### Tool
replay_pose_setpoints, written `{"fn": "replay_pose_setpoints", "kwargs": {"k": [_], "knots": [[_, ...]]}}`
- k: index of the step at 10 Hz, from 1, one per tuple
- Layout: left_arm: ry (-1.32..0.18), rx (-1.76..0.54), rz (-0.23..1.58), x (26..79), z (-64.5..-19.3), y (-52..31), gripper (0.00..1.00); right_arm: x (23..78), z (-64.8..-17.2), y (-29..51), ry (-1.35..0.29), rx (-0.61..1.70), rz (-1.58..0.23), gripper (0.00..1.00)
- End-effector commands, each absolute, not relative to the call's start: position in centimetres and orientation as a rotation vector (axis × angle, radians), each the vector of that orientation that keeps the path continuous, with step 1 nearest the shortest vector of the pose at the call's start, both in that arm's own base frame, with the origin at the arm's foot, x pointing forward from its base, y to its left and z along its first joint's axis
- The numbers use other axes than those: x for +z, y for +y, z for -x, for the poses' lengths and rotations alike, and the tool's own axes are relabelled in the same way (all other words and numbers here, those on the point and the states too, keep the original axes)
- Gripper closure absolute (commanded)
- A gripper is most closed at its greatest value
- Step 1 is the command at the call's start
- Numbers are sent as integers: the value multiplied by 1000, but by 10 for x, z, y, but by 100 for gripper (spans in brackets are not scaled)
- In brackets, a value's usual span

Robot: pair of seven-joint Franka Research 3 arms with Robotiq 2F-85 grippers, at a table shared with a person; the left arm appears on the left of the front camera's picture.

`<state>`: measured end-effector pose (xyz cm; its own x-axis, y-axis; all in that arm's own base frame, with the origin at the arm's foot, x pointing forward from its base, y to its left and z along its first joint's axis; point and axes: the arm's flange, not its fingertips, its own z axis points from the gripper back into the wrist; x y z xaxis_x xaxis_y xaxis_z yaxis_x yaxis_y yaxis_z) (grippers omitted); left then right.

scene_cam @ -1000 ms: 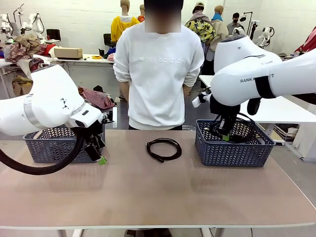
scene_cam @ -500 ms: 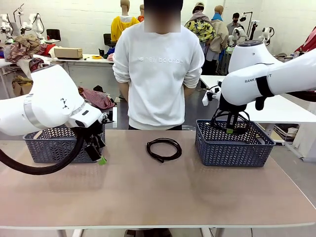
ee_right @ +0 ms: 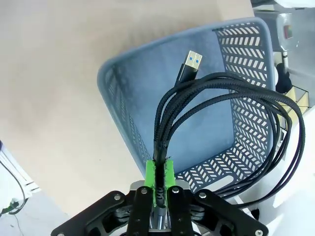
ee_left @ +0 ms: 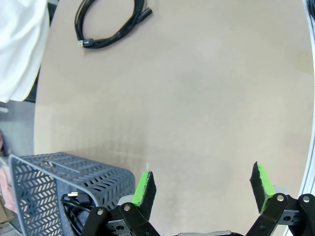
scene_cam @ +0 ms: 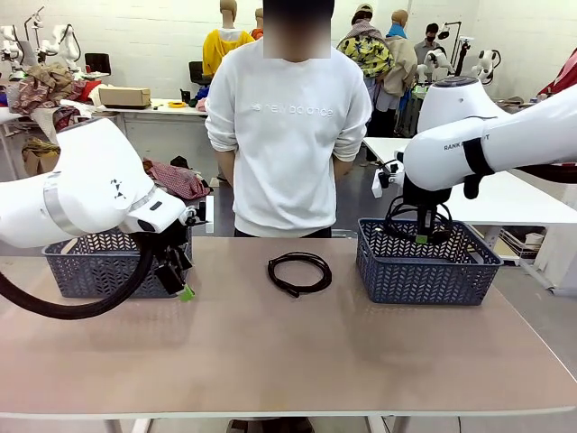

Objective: Organize the cables according to human instructions.
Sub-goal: Pick up a bundle of cables and place it in the basket indicated by the human.

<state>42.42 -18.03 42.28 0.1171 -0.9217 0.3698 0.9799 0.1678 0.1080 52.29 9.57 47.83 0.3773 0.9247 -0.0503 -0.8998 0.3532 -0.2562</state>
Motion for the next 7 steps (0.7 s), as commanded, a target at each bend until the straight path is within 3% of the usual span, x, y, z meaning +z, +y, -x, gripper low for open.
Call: {"fn": "replay_pose_setpoints", "kwargs": {"k": [1,2,3,7], "knots": [[-393,-1399,178,424,-425,-178,0,481,-519,95,-121,1163,258,100],[-393,-1399,178,424,-425,-178,0,481,-519,95,-121,1163,258,100],[-393,-1399,178,424,-425,-178,0,478,-523,96,-110,1183,258,91],[-393,-1399,178,424,-425,-178,0,456,-552,81,-120,1321,313,91]]}}
